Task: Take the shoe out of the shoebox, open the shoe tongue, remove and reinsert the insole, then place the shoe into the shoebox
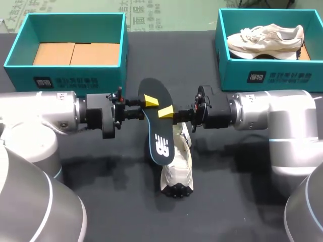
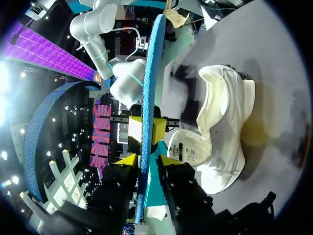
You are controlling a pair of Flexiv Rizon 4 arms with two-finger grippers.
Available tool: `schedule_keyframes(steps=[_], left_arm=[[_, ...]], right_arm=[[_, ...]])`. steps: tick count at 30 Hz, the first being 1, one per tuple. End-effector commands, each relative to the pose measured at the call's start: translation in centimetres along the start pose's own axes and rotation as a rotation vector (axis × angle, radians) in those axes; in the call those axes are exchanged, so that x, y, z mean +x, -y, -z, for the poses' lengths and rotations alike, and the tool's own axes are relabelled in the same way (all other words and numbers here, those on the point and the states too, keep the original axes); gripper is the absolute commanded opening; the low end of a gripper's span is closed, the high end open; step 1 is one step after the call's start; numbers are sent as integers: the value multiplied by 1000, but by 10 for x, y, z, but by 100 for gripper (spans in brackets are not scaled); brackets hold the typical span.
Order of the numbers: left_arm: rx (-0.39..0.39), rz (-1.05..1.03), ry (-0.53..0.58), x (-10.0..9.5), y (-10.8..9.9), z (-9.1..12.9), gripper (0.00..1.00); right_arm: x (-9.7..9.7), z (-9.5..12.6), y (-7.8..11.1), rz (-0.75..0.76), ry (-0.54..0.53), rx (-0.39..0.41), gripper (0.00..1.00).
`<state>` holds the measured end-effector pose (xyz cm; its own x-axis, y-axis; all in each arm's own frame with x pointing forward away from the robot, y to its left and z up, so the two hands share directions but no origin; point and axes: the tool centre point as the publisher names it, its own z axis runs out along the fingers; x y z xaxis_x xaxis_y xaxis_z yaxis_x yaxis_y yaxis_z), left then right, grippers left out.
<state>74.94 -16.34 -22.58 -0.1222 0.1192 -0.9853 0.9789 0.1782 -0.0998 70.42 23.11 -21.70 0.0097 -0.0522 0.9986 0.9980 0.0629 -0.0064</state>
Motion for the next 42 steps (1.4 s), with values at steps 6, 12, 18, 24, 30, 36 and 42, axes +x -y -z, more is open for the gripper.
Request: schedule_keyframes(steps=[6,12,18,24,30,36,42], left_arm=[[-17,-9,1,0,1,-5,11],[-25,-11,5,1,-1,-5,0],[-27,-14,8,1,-2,-5,0],[-27,-44,1,-2,1,2,0],[-26,-86,-10,-8,12,15,0],[-20,-94,-14,-10,18,27,0],[31,-93,-29,-9,31,33,0]], right_arm=[[-1,0,-2,-3,0,6,0],[-1,0,-3,-3,-1,6,0],[-2,-1,-4,-1,-11,15,40],[-3,5,-2,41,18,39,100],[5,24,8,111,147,74,100],[7,32,11,86,170,67,100],[7,32,11,86,170,67,100]])
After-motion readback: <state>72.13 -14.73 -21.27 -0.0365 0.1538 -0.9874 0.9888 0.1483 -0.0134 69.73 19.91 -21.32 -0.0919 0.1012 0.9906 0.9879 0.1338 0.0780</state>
